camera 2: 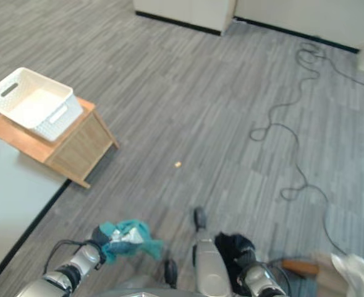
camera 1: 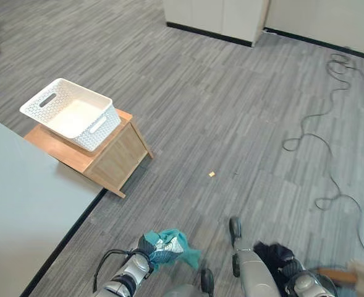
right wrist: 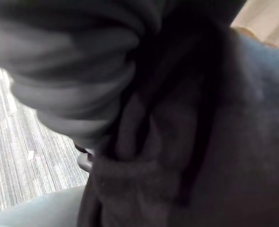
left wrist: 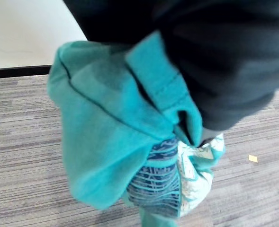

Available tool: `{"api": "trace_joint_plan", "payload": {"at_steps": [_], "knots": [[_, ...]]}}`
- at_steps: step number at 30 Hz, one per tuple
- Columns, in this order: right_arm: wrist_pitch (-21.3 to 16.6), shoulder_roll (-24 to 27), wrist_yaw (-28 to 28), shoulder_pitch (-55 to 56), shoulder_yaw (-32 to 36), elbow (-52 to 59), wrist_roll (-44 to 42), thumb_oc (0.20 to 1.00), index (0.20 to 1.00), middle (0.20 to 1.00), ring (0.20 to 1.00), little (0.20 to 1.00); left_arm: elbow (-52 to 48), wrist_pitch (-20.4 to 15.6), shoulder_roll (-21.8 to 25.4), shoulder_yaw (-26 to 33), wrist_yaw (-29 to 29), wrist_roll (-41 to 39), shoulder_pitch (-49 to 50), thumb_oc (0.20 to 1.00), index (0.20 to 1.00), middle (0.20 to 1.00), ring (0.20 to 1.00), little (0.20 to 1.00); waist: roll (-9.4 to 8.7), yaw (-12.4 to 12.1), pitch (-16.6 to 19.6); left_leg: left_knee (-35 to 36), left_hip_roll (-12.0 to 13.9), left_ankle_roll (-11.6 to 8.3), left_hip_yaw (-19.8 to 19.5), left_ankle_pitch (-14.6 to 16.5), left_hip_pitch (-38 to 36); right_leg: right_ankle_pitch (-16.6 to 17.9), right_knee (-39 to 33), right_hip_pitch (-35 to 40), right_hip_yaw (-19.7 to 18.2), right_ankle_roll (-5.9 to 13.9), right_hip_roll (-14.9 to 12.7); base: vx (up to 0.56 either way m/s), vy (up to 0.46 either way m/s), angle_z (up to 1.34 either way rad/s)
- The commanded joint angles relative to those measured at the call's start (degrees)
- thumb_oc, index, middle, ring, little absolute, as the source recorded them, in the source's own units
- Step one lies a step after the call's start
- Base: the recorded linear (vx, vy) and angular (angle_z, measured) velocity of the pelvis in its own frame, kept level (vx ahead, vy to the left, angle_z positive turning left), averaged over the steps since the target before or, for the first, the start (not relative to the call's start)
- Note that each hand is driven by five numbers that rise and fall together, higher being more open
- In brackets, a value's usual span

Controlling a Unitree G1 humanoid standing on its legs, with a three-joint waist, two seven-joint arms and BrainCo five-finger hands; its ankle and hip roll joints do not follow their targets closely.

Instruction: Tidy up the quilt and then pick up the clothes from the bed and put them into the laundry hamper.

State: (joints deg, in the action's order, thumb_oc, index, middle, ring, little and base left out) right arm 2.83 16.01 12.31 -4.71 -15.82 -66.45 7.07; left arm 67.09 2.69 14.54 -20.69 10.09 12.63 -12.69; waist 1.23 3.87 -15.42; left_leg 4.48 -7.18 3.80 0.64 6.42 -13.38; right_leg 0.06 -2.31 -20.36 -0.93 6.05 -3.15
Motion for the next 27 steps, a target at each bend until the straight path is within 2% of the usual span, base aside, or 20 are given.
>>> {"api": "trace_joint_plan", "payload": {"at_steps": [1,3,4,5,6,7,9,10,12,14,15,16,17,18,20,21,23,25,26,27], "knots": [[1.34,3.58,0.45,-1.57,-0.58,-1.38,0.89,0.2,0.2,0.2,0.2,0.2,-1.04,-1.35,-0.18,-0.08,1.13,2.28,-0.33,0.2,0.2,0.2,0.2,0.2,-0.18,0.38,-0.4,-12.38,8.16,-6.46,2.9,3.29,-0.97,0.38,7.1,5.81,-1.41,3.87,-1.03,0.87,-0.397,0.91],[1.21,4.21,-0.13,-1.42,-1.09,-2.24,1.74,0.2,0.2,0.2,0.2,0.2,-0.33,-1.22,-0.67,0.72,0.8,1.43,1.21,0.2,0.2,0.2,0.2,0.2,-0.47,-0.02,-0.1,-33.46,10.78,-7.72,3.08,-5.82,6.12,-0.7,8.15,9.33,-1.13,0.6,-0.14,0.52,-0.363,0.89],[1.27,4.7,0.18,-1.51,-1.44,-2.29,1.86,0.2,0.2,0.2,0.2,0.2,-0.27,-1.11,-0.71,0.93,1.05,0.56,1.7,0.2,0.2,0.2,0.2,0.2,-1.35,-1.12,-0.86,-44.24,11.36,-7.56,2.73,-8.81,11.76,-1.57,8.09,11.1,0.29,-1.3,-0.96,0.41,-0.355,0.39],[1.18,5.28,0.24,-1.9,-1.93,-1.83,1.8,0.2,0.2,0.2,0.2,0.2,-0.62,-1.05,-0.59,1.35,1.67,-0.71,1.97,0.2,0.2,0.2,0.2,0.2,-1.96,-2.4,-1.87,-50.37,11.25,-6.1,2.59,-8.62,15.99,-2.52,7.65,13.21,0.72,-2.72,-1.0,0.46,-0.379,0.02],[1.12,5.96,0.61,-3.13,-2.5,-1.8,1.8,0.2,0.2,0.2,0.2,0.2,-0.86,-1.24,-0.51,1.59,2.12,-1.75,1.76,0.2,0.2,0.2,0.2,0.2,-2.87,-3.77,-2.87,-55.15,11.33,-5.97,2.83,-8.18,20.98,-3.32,6.57,16.05,1.1,-3.68,-1.41,0.47,-0.304,-0.08],[1.37,6.13,0.45,-3.82,-2.52,-1.65,1.95,0.2,0.2,0.2,0.2,0.2,-1.16,-1.06,-0.44,1.58,2.17,-1.88,1.76,0.2,0.2,0.2,0.2,0.2,-3.02,-4.74,-3.07,-56.14,12.26,-5.76,4.74,-7.26,24.2,-4.37,5.83,18.04,1.41,-3.83,-1.74,0.54,-0.221,0.03],[1.26,6.31,0.27,-5.03,-3.74,-1.66,2.8,0.2,0.2,0.2,0.2,0.2,-0.97,-1.05,-0.84,1.27,1.83,-1.18,2.11,0.2,0.2,0.2,0.2,0.2,-2.7,-6.78,-2.79,-49.22,11.49,-6.29,7.7,-5.69,28.92,-6.12,3.66,23.24,2.73,-3.49,-2.31,0.61,-0.062,0.25],[1.08,6.29,0.1,-4.83,-3.94,-1.5,3.06,0.2,0.2,0.2,0.2,0.2,-1.17,-1.15,-0.78,1.18,1.73,-0.77,2.28,0.2,0.2,0.2,0.2,0.2,-2.42,-7.49,-2.05,-42.42,11.02,-6.24,9.24,-6.01,29.11,-6.87,2.56,25.26,2.83,-2.89,-2.66,0.66,0.036,0.3],[0.45,6.47,0.34,-4.74,-3.95,-1.34,2.94,0.2,0.2,0.2,0.2,0.2,-1.07,-1.58,-0.95,1.33,1.27,-0.44,3.08,0.2,0.2,0.2,0.2,0.2,-1.39,-8.42,-0.74,-24.53,10.91,-6.1,14.78,-7.37,28.67,-9.35,1.58,29.23,4.29,-1.68,-2.25,0.7,0.09,0.21],[1.85,6.6,2.08,-4.35,-4.41,-1.6,5.66,0.2,0.2,0.2,0.2,0.2,-0.97,0.06,-0.8,1.88,1.35,0.64,3.7,0.2,0.2,0.2,0.2,0.2,-1.06,-9.62,0.88,-13.89,10.72,-6.37,18.93,-9.07,26.83,-11.95,1.31,33.51,6.29,-1.44,-1.53,0.68,0.055,0.33],[1.32,6.12,0.67,-4.58,-4.5,-1.76,5.51,0.2,0.2,0.2,0.2,0.2,-0.15,-0.14,-0.83,2.66,0.62,0.84,4.36,0.2,0.2,0.2,0.2,0.2,-1.27,-9.93,1.93,-10.48,9.96,-5.68,19.11,-8.14,24.61,-13.17,2.85,33.47,6.2,-0.72,-0.95,0.71,0.041,0.43],[0.28,5.53,0.85,-4.06,-4.26,-1.83,5.24,0.2,0.2,0.2,0.2,0.2,0.0,-0.74,-0.87,2.47,0.61,1.15,4.52,0.2,0.2,0.2,0.2,0.2,-1.82,-10.27,2.75,-10.01,8.72,-3.66,18.73,-7.11,23.0,-13.2,7.75,33.07,7.03,0.14,-0.87,0.6,0.068,0.23],[0.41,4.89,0.45,-4.6,-4.51,-1.85,5.36,0.2,0.2,0.2,0.2,0.2,0.43,-0.62,-1.04,2.5,0.63,0.63,4.86,0.2,0.2,0.2,0.2,0.2,-2.44,-10.18,3.06,-9.81,7.14,-2.08,17.47,-6.0,21.91,-10.88,17.3,30.44,7.58,2.11,-0.82,0.53,0.081,0.14],[0.53,4.33,0.01,-4.34,-3.96,-1.88,5.33,0.2,0.2,0.2,0.2,0.2,1.24,-0.48,-1.0,2.44,0.08,1.11,5.02,0.2,0.2,0.2,0.2,0.2,-2.51,-9.57,2.8,-8.97,6.23,-0.74,17.09,-4.68,19.99,-6.73,27.76,26.43,7.76,5.24,-1.52,0.45,0.093,-0.01],[0.57,3.11,-0.01,-5.11,-3.7,-0.58,4.42,0.2,0.2,0.2,0.2,0.2,0.97,0.16,-0.34,2.97,0.85,0.89,4.5,0.2,0.2,0.2,0.2,0.2,-1.02,-7.52,1.37,-5.12,6.92,-0.09,15.67,-4.87,14.66,-1.67,43.06,16.46,6.01,6.64,-1.41,0.4,0.07,0.55],[0.4,2.79,0.01,-5.15,-3.49,0.07,4.06,0.2,0.2,0.2,0.2,0.2,0.84,0.04,-0.15,2.9,1.14,0.9,4.28,0.2,0.2,0.2,0.2,0.2,-0.23,-6.96,1.0,-3.37,7.28,-0.14,14.72,-5.04,12.36,-2.62,46.16,13.28,5.89,5.97,-1.26,0.39,0.036,0.8],[-0.16,2.35,0.5,-4.75,-3.3,1.5,3.07,0.2,0.2,0.2,0.2,0.2,-0.29,-0.43,0.02,2.86,1.79,0.0,4.03,0.2,0.2,0.2,0.2,0.2,0.49,-5.98,0.55,-1.45,7.18,-0.67,12.29,-5.41,9.5,-4.41,43.59,10.03,5.91,4.08,-0.64,0.43,-0.037,0.89],[-0.56,2.15,0.76,-4.25,-3.49,1.91,2.37,0.2,0.2,0.2,0.2,0.2,-1.37,-1.02,-0.02,2.43,1.97,-0.73,3.47,0.2,0.2,0.2,0.2,0.2,0.59,-5.55,1.01,-1.15,7.27,-1.54,10.59,-5.04,8.38,-5.66,34.54,9.38,5.58,2.94,-0.07,0.53,-0.19,1.24],[-0.65,2.21,0.97,-3.96,-3.49,1.25,1.97,0.2,0.2,0.2,0.2,0.2,-1.21,-1.53,-0.18,1.43,1.81,-0.41,2.23,0.2,0.2,0.2,0.2,0.2,-0.04,-4.37,1.41,-1.42,6.79,-2.61,7.08,-3.54,7.17,-6.5,19.24,10.76,1.76,2.36,-0.63,0.48,-0.226,1.21],[-0.66,2.21,0.97,-3.97,-3.49,1.23,1.96,0.2,0.2,0.2,0.2,0.2,-1.19,-1.53,-0.19,1.43,1.81,-0.41,2.21,0.2,0.2,0.2,0.2,0.2,0.06,-4.32,1.43,-1.46,6.92,-2.63,7.01,-3.57,7.26,-6.17,18.73,10.97,1.88,2.34,-0.52,0.49,-0.263,1.55]]}}
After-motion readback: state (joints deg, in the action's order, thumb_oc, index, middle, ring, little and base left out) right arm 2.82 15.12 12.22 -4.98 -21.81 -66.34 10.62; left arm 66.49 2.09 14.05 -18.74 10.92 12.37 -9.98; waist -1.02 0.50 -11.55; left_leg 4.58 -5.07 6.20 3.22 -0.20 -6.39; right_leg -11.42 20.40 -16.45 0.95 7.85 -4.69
